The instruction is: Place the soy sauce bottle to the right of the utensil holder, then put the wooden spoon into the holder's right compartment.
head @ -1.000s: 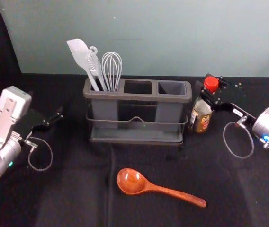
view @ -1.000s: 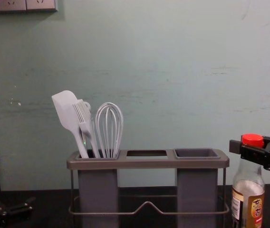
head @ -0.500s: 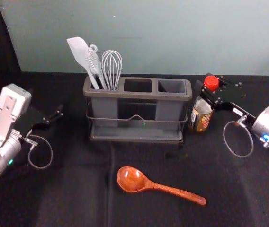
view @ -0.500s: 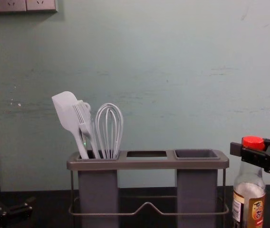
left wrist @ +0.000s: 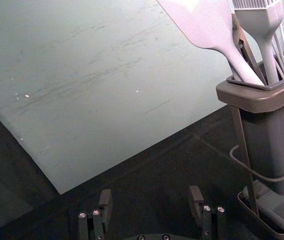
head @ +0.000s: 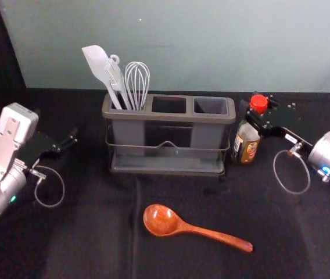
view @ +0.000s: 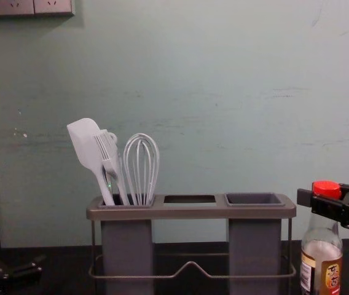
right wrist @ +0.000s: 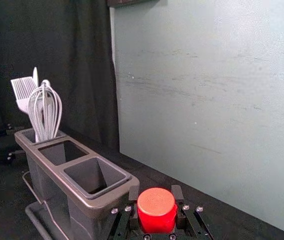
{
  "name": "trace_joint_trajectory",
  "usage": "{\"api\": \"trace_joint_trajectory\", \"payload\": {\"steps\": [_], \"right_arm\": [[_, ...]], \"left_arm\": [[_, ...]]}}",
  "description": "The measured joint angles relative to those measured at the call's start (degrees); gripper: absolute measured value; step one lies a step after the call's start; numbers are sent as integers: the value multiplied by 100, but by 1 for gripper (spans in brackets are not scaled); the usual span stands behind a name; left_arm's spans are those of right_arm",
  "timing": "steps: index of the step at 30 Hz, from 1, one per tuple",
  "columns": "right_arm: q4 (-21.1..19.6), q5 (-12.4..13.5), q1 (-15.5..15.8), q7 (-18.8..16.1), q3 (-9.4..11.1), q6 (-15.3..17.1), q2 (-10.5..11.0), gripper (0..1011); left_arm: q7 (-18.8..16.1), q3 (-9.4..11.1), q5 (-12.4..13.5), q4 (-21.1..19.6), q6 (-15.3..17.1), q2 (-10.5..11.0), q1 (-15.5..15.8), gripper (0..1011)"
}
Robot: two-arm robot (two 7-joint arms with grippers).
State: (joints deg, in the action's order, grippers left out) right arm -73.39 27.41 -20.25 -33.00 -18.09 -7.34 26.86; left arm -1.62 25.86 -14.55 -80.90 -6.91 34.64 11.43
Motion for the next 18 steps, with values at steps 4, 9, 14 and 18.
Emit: {"api": "trace_joint_trajectory", "payload": {"steps": [4,9,14,18], "right_arm": [[42,-10,-6,-22,-8,-5,-11,392],[47,-12,-7,-24,-10,-5,-11,392],[40,-11,-7,-21,-9,-4,-10,392],[34,-9,-7,-18,-8,-4,-9,433]], "left_arm": [[0,0,0,0,0,0,0,1005],[0,0,0,0,0,0,0,1005],[0,0,0,0,0,0,0,1005],[0,0,0,0,0,0,0,1005]]}}
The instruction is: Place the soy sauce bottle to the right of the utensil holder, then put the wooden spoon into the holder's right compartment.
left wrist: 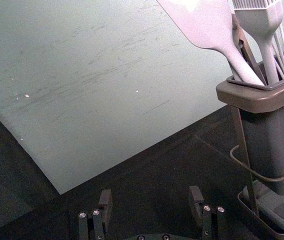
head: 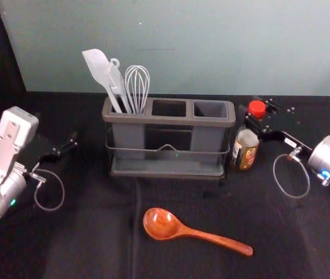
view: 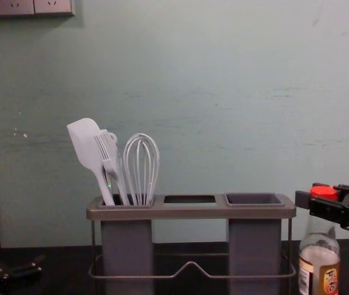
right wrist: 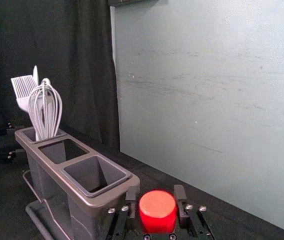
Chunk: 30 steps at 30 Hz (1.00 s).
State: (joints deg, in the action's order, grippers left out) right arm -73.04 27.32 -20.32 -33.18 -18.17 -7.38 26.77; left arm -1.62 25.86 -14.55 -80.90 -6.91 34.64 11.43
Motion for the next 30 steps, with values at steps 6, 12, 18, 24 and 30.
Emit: {"api": "trace_joint_trajectory", "payload": {"steps": [6,12,18,24,30], "right_arm": [[-5,3,3,4,0,2,3,633],[-7,6,5,17,1,5,5,821],[-12,8,6,18,0,6,5,974],[-14,8,6,17,0,7,5,1000],[-13,7,6,16,-1,7,5,1000]], "left_arm": [[0,0,0,0,0,0,0,1005],[0,0,0,0,0,0,0,1005],[0,0,0,0,0,0,0,1005],[0,0,0,0,0,0,0,1005],[0,0,0,0,0,0,0,1005]]}}
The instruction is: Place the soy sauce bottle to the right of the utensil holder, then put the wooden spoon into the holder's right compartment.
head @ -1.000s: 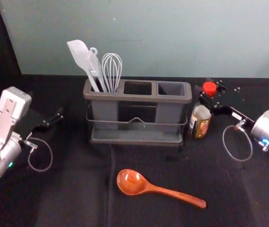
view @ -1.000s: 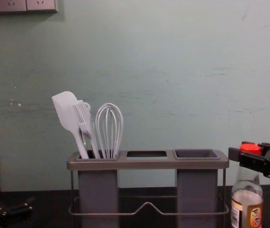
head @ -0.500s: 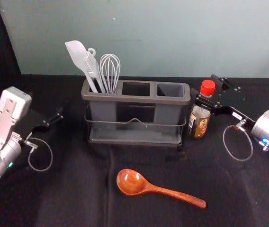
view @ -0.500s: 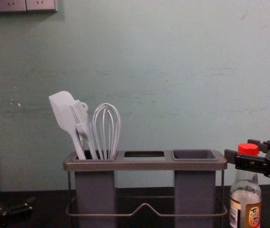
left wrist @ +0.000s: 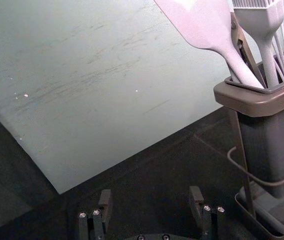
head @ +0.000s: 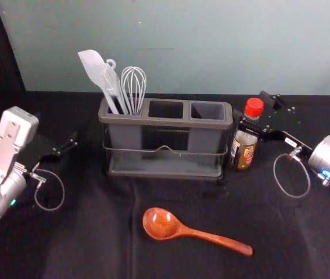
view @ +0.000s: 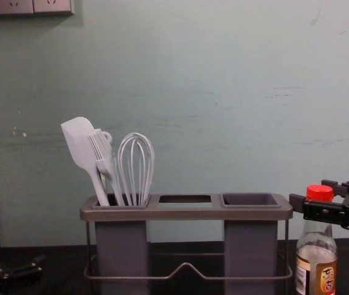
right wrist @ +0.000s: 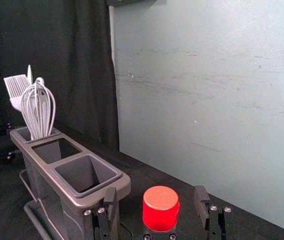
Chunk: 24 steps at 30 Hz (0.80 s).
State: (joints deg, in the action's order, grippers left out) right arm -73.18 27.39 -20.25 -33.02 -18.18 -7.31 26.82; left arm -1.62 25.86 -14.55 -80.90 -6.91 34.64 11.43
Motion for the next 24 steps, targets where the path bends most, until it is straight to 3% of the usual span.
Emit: {"api": "trace_joint_trajectory", "payload": {"steps": [16,24], "right_arm": [[-321,-82,125,172,154,30,110,1000],[-772,-79,300,212,269,-3,212,1000]], "left_arm": [[0,0,0,0,0,0,0,1005],[0,0,0,0,0,0,0,1005]]}}
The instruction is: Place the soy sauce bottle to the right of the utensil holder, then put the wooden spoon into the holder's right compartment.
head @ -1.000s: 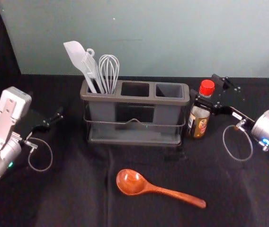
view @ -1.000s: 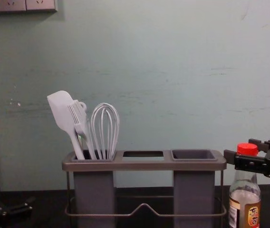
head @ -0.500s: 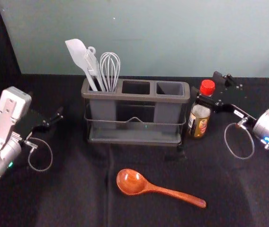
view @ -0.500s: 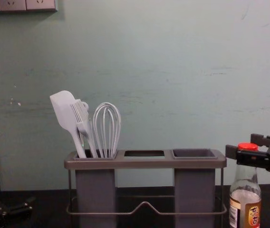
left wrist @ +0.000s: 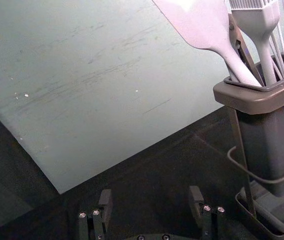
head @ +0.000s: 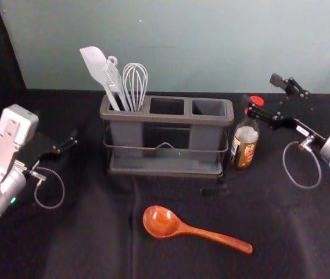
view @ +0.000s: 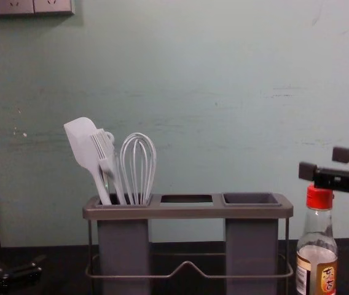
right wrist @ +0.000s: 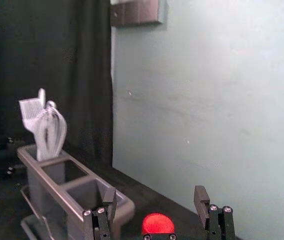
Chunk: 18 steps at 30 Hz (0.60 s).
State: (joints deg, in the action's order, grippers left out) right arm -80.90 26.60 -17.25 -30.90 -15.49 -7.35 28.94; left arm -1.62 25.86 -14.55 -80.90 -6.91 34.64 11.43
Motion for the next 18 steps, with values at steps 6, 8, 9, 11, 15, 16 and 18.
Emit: {"api": "trace_joint_trajectory", "payload": {"steps": [6,8,9,11,15,16,18], "right_arm": [[-511,56,180,-122,43,-33,158,1000],[-708,111,268,-165,68,-33,222,1000],[-766,128,291,-173,75,-32,240,1000],[-901,172,353,-203,90,-20,288,1000],[-1281,328,529,-321,91,58,438,1000],[-1327,356,551,-350,82,72,463,1000],[-1437,408,588,-408,48,110,516,1000]], "left_arm": [[0,0,0,0,0,0,0,1005],[0,0,0,0,0,0,0,1005],[0,0,0,0,0,0,0,1005],[0,0,0,0,0,0,0,1005],[0,0,0,0,0,0,0,1005],[0,0,0,0,0,0,0,1005],[0,0,0,0,0,0,0,1005]]}}
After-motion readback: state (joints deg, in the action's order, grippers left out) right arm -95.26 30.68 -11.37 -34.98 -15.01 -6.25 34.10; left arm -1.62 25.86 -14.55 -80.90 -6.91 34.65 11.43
